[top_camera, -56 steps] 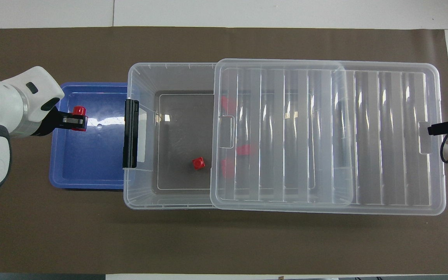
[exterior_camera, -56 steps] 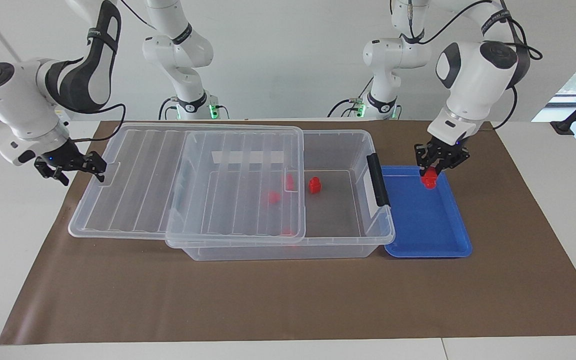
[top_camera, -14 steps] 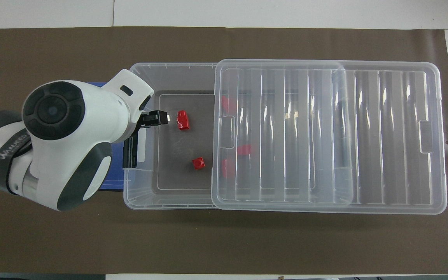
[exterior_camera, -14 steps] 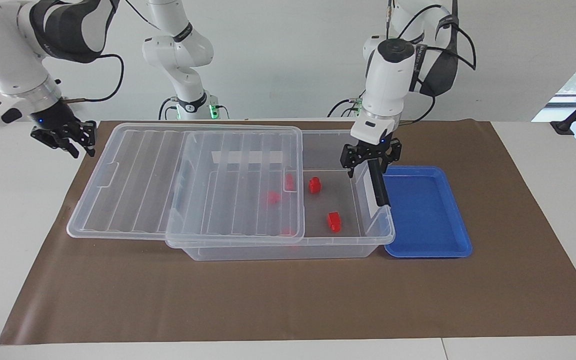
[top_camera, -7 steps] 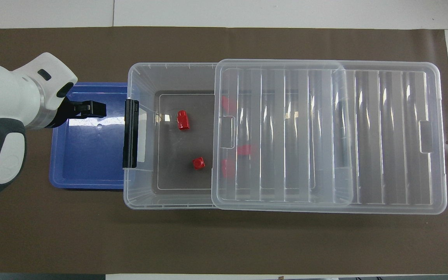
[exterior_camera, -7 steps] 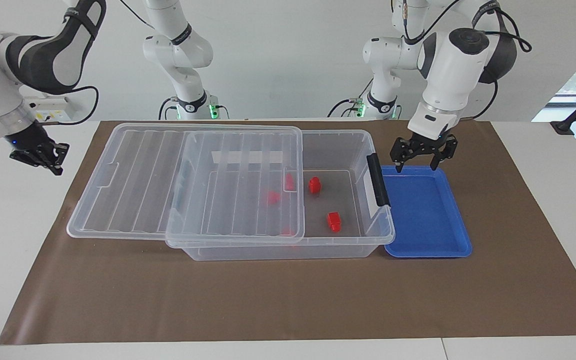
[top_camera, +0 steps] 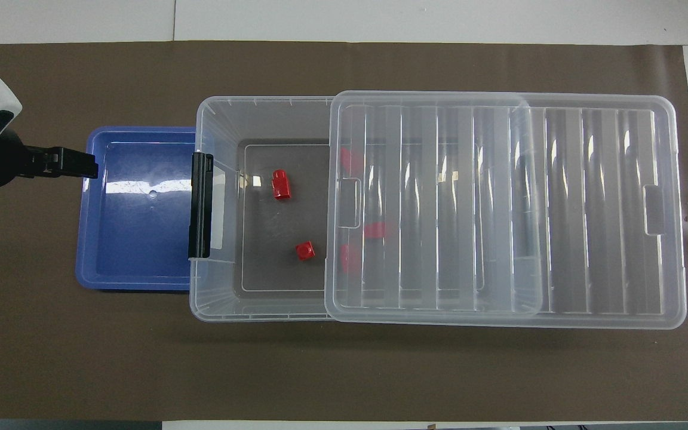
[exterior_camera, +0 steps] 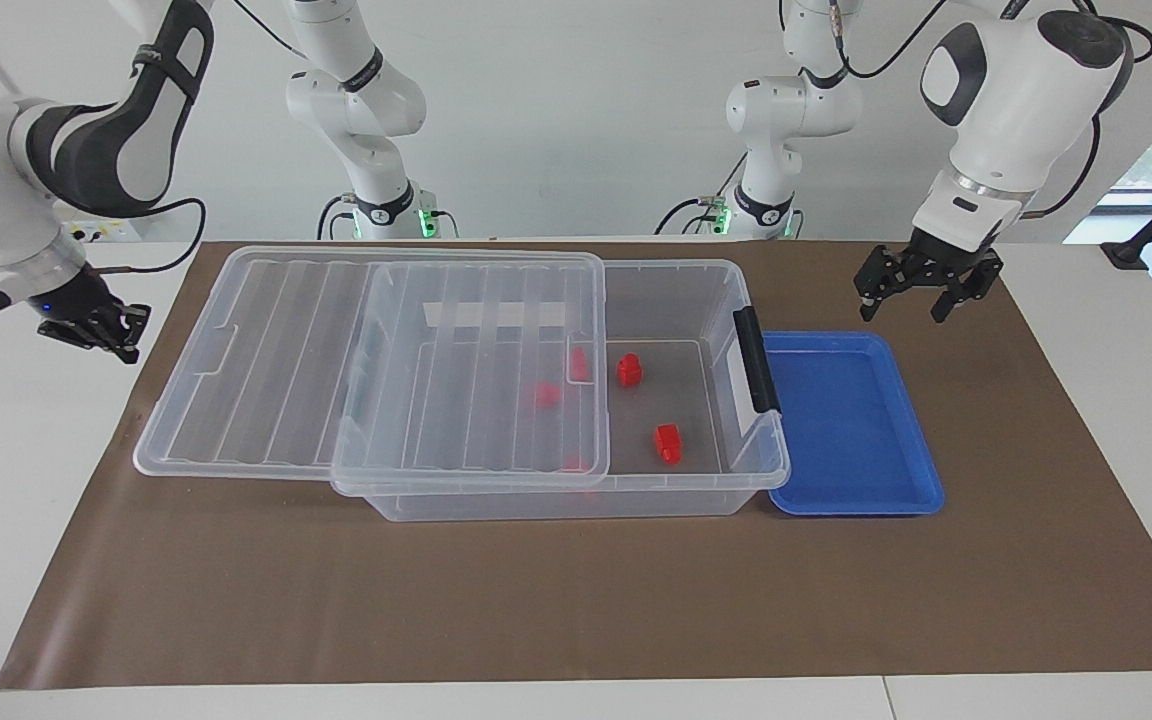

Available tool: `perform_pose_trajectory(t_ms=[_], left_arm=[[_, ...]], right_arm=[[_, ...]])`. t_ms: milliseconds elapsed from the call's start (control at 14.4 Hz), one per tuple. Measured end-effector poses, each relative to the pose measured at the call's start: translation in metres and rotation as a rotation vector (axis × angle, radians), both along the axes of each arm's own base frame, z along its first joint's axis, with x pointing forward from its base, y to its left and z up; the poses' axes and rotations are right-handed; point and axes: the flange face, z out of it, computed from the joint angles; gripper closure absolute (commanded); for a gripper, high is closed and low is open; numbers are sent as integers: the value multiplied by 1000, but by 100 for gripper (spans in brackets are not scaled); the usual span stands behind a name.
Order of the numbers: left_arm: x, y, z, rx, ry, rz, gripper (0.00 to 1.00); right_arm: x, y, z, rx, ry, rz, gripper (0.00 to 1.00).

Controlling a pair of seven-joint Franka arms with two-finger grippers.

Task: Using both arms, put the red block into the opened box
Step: 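Withdraw the left gripper back over the blue tray, then slide the clear lid back over the box with the right gripper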

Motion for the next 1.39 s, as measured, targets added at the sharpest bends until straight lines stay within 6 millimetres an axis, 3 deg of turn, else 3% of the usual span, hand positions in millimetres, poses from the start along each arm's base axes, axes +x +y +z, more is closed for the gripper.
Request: perform_pose_trajectory(t_ms=[209, 348, 1393], left_arm=[[-2, 8, 17, 5, 21, -34, 0], [-3, 10, 23, 6, 46, -42, 0], [-6, 6, 14, 12, 141, -61, 0]], right_arm=[[-3, 11, -17, 2, -2, 17, 100], [-4, 17, -18, 5, -1, 25, 100], [21, 140, -14, 14, -13, -21, 100]])
